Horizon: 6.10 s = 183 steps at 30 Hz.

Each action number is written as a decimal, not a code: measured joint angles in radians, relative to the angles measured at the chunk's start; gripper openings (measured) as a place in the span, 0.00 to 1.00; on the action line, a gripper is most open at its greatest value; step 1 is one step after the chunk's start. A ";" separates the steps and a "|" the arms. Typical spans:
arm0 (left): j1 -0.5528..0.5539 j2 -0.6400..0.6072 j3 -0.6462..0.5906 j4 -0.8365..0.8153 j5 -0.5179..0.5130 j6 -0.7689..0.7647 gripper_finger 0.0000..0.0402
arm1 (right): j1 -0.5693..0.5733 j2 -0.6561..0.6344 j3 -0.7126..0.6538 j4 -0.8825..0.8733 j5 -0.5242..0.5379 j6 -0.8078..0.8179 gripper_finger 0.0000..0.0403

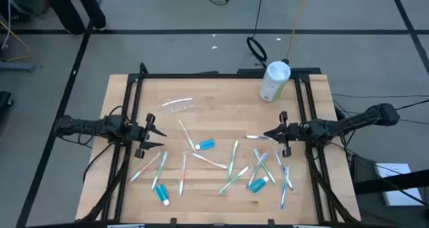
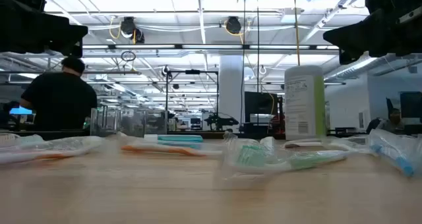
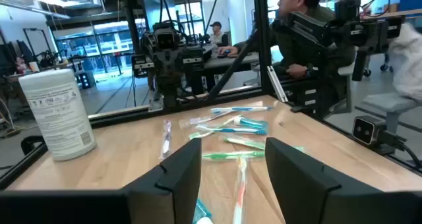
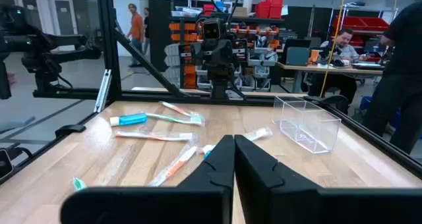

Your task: Pick & Place toothbrushing station

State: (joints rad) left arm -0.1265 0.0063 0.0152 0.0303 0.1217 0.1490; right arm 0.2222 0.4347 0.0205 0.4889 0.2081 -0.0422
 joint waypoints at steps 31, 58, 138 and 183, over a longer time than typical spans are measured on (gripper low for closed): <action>0.000 0.025 0.005 -0.010 -0.181 -0.082 0.44 | 0.000 0.013 0.000 0.133 0.000 -0.230 0.01; -0.146 0.994 0.658 -0.950 -0.056 -0.906 0.44 | -0.001 0.304 0.117 0.218 0.003 -0.319 0.01; -0.524 1.196 0.425 -0.727 -0.264 -1.470 0.43 | -0.001 0.304 0.120 0.315 0.000 -0.550 0.01; -0.163 0.981 0.736 -0.885 -1.636 -1.160 0.03 | -0.283 1.058 0.509 0.320 -0.210 -0.100 0.01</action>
State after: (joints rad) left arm -0.2894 0.9878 0.7509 -0.8545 -1.5144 -1.0110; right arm -0.0605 1.4925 0.5293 0.8086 -0.0017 -0.1425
